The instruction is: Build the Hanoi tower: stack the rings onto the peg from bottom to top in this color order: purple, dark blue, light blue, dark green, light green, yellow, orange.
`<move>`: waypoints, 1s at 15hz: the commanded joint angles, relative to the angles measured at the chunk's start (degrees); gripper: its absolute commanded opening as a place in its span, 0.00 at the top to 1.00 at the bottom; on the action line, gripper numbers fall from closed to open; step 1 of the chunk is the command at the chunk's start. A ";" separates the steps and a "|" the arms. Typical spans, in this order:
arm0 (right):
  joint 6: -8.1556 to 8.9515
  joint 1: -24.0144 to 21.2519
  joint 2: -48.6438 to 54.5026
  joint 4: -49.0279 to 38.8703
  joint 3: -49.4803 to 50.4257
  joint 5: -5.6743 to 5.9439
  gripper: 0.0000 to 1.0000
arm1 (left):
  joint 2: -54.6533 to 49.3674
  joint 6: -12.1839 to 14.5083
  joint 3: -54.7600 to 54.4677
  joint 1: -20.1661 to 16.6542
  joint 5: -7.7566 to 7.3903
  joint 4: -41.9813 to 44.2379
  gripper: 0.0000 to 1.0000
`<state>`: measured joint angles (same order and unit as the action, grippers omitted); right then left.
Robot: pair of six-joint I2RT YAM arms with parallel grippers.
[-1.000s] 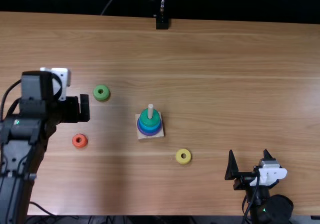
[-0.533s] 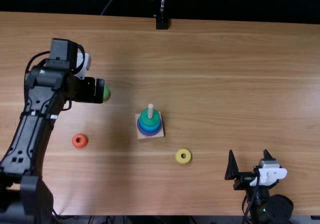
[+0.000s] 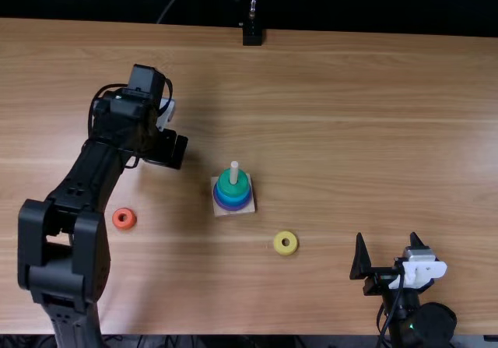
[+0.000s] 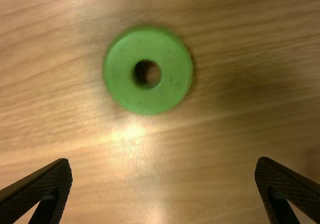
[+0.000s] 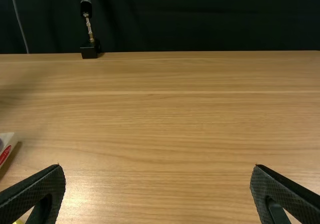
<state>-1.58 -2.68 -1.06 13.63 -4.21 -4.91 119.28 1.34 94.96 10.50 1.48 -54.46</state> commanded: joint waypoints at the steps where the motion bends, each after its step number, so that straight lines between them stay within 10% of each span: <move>1: -0.21 -0.75 1.06 4.79 3.15 -0.47 0.00 | 2.00 0.77 2.78 0.31 0.95 0.88 0.00; 15: -0.21 -0.75 1.06 4.79 3.15 -0.47 0.00 | 11.15 0.87 8.31 0.40 0.63 4.57 0.00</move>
<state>-1.58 -2.68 -1.06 13.61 -4.23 -4.93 128.66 1.45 100.97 10.50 2.20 -49.98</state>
